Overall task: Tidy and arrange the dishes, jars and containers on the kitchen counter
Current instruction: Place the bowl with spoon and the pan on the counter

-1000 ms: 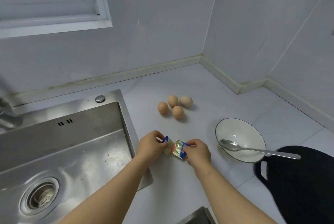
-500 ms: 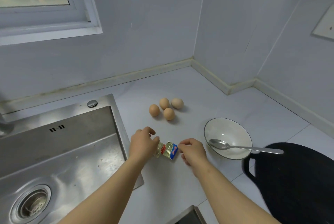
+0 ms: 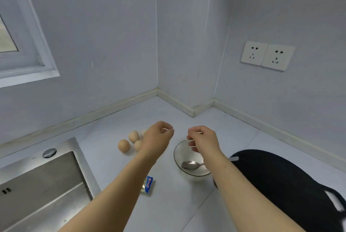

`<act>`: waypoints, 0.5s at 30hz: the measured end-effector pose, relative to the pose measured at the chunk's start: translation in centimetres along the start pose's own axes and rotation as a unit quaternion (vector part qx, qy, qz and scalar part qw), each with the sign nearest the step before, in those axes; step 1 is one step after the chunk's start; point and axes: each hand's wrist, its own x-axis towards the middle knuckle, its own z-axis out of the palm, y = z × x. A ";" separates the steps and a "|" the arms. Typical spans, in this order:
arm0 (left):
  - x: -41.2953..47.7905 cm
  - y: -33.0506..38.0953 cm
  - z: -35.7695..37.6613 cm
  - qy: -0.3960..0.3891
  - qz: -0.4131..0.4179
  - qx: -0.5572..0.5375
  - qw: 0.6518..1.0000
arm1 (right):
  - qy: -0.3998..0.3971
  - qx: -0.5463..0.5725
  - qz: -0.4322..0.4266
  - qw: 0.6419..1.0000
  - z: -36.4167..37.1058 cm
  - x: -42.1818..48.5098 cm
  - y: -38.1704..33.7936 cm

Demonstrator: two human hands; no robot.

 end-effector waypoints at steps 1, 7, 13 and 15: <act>-0.2 0.7 0.8 -0.017 0.008 -0.008 1.000 | 0.023 0.008 -0.012 1.000 -1.1 -0.2 -0.2; -1.6 2.9 5.5 -0.118 0.043 -0.029 0.992 | 0.116 0.029 -0.040 0.992 -5.2 -2.4 0.4; -4.4 4.6 10.4 -0.166 0.048 -0.055 0.983 | 0.183 0.041 -0.006 0.982 -10.7 -4.2 2.3; -5.6 5.2 12.4 -0.171 0.046 -0.065 0.982 | 0.199 0.041 -0.008 0.979 -12.7 -5.0 2.9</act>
